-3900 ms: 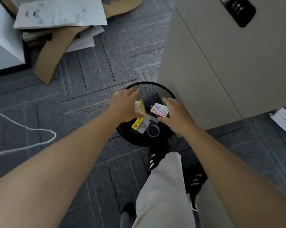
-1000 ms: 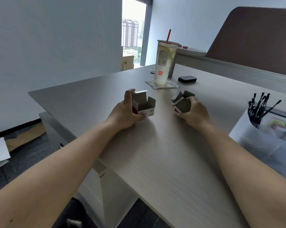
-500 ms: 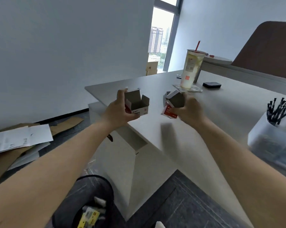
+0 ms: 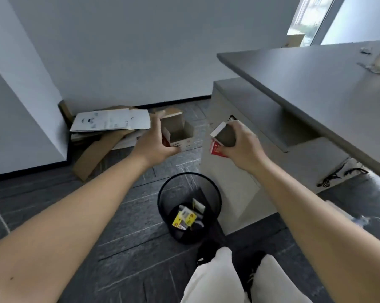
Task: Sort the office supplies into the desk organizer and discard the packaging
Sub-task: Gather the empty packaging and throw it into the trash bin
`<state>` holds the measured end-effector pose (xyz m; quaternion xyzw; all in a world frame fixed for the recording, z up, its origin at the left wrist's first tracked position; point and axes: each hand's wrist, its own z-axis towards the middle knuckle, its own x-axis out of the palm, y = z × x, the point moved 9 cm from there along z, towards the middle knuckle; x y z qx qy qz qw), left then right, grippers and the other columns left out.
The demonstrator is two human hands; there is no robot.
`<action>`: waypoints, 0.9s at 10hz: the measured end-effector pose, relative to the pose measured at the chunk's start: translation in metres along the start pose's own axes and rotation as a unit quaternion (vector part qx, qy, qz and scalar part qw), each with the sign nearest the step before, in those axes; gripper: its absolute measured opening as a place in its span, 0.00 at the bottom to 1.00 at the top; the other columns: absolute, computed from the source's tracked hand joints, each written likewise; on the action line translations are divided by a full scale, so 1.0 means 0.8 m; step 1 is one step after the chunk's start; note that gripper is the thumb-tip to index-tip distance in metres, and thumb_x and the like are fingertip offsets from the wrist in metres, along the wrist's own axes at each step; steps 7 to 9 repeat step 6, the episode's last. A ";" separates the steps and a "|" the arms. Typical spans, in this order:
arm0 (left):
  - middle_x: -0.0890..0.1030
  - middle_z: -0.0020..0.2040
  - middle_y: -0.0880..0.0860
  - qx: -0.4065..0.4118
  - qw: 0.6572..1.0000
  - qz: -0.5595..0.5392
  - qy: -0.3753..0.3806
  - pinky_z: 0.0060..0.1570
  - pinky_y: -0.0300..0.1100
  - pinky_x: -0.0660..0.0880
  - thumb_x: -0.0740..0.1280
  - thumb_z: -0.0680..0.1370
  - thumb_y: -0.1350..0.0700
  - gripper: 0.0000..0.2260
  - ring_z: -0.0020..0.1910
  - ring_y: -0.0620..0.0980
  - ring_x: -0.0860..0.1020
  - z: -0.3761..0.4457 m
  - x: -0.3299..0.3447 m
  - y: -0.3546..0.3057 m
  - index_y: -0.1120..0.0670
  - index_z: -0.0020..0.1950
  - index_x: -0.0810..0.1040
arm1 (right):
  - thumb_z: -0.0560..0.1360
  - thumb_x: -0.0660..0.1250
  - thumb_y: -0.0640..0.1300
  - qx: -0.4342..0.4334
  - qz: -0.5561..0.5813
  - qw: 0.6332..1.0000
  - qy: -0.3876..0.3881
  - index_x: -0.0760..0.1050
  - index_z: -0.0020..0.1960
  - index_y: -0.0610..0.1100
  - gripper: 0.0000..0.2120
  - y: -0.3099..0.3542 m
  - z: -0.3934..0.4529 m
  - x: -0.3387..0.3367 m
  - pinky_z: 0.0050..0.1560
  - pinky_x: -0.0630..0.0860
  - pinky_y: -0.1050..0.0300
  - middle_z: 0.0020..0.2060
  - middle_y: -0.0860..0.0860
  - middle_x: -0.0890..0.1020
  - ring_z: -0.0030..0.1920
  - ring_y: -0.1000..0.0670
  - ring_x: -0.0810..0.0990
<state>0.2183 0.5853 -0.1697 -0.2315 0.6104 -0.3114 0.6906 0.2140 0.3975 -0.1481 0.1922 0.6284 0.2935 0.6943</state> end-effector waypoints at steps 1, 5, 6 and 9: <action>0.67 0.37 0.46 -0.049 0.998 0.003 0.044 0.41 0.43 0.67 0.73 0.68 0.56 0.41 0.41 0.50 0.72 -0.002 0.048 0.065 0.54 0.72 0.49 | 0.69 0.68 0.37 0.036 -0.036 0.997 0.062 0.67 0.59 0.40 0.21 -0.046 0.000 0.068 0.42 0.65 0.58 0.50 0.44 0.73 0.51 0.42 0.73; 0.74 0.58 0.62 -0.211 0.964 0.003 0.160 0.47 0.50 0.71 0.72 0.69 0.57 0.46 0.51 0.60 0.75 0.022 0.253 0.253 0.53 0.73 0.40 | 0.71 0.68 0.41 0.083 -0.090 0.963 0.241 0.63 0.65 0.42 0.26 -0.205 0.040 0.288 0.57 0.68 0.49 0.61 0.41 0.70 0.60 0.41 0.69; 0.73 0.60 0.62 -0.229 0.954 0.009 0.191 0.49 0.49 0.71 0.72 0.69 0.55 0.49 0.52 0.58 0.75 0.026 0.281 0.274 0.54 0.73 0.35 | 0.70 0.69 0.44 0.092 -0.091 0.942 0.310 0.53 0.72 0.42 0.36 -0.229 0.043 0.329 0.65 0.63 0.49 0.67 0.39 0.63 0.67 0.41 0.63; 0.73 0.60 0.62 -0.229 0.954 0.009 0.191 0.49 0.49 0.71 0.72 0.69 0.55 0.49 0.52 0.58 0.75 0.026 0.281 0.274 0.54 0.73 0.35 | 0.70 0.69 0.44 0.092 -0.091 0.942 0.310 0.53 0.72 0.42 0.36 -0.229 0.043 0.329 0.65 0.63 0.49 0.67 0.39 0.63 0.67 0.41 0.63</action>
